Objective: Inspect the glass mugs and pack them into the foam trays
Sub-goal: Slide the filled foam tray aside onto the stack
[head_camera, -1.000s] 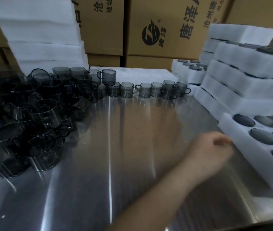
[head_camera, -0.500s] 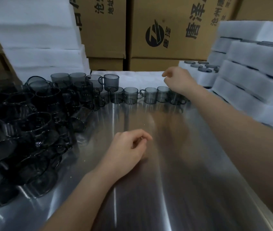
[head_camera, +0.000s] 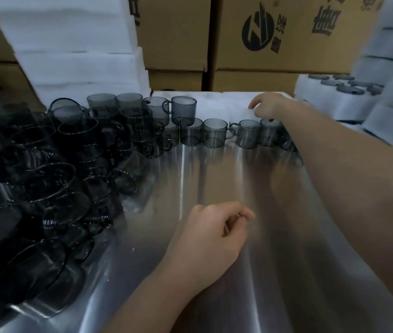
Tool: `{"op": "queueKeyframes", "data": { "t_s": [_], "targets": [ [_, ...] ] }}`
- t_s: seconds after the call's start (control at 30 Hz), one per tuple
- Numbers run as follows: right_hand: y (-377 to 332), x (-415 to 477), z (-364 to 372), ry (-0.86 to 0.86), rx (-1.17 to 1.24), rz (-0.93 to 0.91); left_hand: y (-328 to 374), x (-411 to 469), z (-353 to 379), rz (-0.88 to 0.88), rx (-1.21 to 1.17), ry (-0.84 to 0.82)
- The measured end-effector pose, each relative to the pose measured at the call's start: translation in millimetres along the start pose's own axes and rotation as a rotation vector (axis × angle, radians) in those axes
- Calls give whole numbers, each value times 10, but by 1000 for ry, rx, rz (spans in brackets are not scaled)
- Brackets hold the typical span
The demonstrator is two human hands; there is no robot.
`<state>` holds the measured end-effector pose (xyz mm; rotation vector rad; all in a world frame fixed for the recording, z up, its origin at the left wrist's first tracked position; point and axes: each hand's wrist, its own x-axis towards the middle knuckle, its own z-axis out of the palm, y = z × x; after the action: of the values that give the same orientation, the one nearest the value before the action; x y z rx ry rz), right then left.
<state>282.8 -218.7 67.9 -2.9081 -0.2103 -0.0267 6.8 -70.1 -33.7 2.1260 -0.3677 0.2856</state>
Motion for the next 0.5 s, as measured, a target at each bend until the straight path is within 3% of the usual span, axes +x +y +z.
{"op": "queueKeyframes", "data": {
  "t_s": [0.33,0.5],
  "targets": [
    [68,58,69,340,174,47,25,3,-9,-19,-14,6],
    [-2,-207,-197,520,181,-73,21,34,-33,-45,-30,0]
  ]
}}
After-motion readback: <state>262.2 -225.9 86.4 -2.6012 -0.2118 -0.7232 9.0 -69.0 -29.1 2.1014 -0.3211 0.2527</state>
